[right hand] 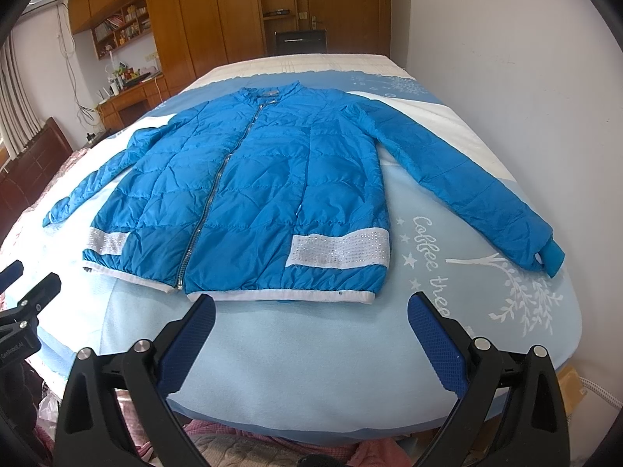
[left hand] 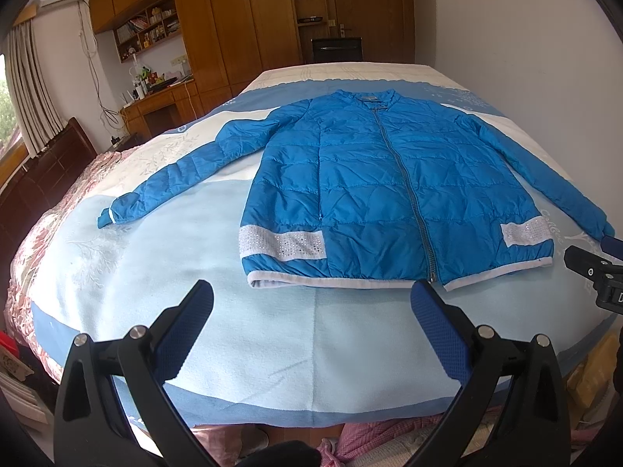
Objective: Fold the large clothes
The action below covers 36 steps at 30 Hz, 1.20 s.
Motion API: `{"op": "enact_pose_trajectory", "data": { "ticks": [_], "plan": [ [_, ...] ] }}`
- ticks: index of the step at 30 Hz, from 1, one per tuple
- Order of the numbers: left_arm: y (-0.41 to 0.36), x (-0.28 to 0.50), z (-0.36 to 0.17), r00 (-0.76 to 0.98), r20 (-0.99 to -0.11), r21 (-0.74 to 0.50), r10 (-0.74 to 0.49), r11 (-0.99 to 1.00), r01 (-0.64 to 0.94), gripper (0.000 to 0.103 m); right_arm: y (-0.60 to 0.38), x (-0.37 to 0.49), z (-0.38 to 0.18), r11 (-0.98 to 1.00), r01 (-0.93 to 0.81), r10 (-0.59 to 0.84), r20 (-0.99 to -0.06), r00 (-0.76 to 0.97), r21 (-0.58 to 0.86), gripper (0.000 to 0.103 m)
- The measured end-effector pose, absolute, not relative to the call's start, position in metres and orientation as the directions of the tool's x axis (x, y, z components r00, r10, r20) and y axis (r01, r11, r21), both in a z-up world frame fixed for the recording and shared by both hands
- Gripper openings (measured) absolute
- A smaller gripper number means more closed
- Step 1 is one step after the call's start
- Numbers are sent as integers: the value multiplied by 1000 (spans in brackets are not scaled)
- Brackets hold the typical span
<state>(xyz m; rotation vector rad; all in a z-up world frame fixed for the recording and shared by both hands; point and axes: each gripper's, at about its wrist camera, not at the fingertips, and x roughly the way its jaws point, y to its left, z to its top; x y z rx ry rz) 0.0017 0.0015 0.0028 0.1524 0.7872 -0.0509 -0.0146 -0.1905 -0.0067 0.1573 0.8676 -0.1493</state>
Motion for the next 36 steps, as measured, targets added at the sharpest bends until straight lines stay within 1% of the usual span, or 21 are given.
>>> {"op": "enact_pose_trajectory", "data": {
  "ticks": [36],
  "plan": [
    [3, 2, 0, 705, -710, 118, 14, 988, 99, 100, -190, -15, -8, 978, 193, -65, -768, 637, 78, 99]
  ]
}}
